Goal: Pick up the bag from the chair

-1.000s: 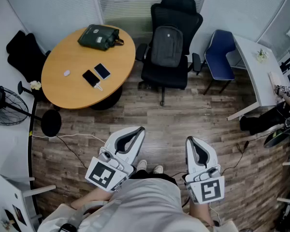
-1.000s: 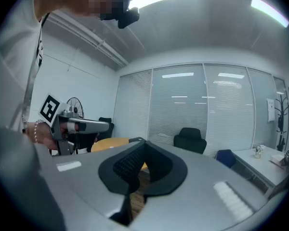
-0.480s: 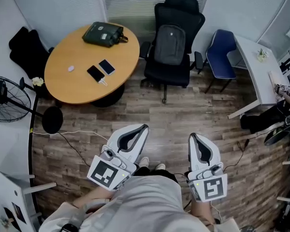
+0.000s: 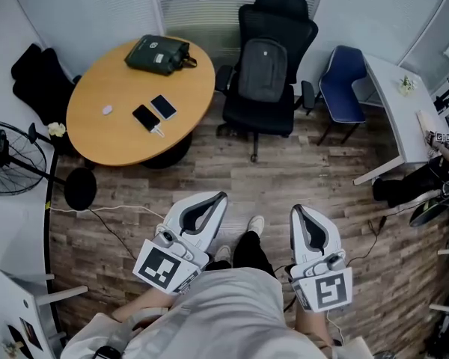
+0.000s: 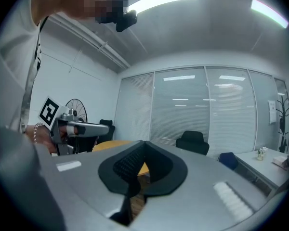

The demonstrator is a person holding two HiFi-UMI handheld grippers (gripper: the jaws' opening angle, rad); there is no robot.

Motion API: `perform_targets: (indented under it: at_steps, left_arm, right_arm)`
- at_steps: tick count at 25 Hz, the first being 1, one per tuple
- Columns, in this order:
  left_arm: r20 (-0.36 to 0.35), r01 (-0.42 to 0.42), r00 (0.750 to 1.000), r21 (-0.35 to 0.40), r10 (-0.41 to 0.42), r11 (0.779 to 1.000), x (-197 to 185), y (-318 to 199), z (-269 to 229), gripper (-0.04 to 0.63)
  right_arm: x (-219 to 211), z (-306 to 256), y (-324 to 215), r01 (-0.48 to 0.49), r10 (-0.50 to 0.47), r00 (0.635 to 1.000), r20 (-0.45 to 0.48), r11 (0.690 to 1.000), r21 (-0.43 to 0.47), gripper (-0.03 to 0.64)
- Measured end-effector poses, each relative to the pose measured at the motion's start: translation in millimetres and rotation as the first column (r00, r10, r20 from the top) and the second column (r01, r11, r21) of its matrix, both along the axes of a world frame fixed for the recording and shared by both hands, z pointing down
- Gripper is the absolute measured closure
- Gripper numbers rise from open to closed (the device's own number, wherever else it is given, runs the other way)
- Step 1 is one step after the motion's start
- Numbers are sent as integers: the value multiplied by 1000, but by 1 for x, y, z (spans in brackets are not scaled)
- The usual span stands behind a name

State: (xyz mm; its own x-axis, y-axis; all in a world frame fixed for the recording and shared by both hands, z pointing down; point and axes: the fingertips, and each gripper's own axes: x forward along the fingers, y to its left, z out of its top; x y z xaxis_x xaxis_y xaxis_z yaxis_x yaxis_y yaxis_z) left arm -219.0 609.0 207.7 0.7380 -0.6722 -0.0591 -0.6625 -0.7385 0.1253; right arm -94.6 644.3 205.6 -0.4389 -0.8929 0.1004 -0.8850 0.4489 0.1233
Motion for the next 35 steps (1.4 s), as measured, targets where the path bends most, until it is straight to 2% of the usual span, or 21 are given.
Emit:
perform_targets:
  at_steps: [8,22,35]
  left_arm:
    - [5,13,1000,-3,-13,1000,23,-46,5,591]
    - [21,8,1000,10,-8,1000,93,-139,2,591]
    - [38,2,999,-2,-2,1000,168,-196,7,591]
  right_arm:
    - [24,3,-49,6,-6,1000,-11,1000,7,614]
    - [90,11,-140,22,-22,1000,-10,1000,-21,614]
    - [166,18,-194,26,-26,1000,-5,999,-44,614]
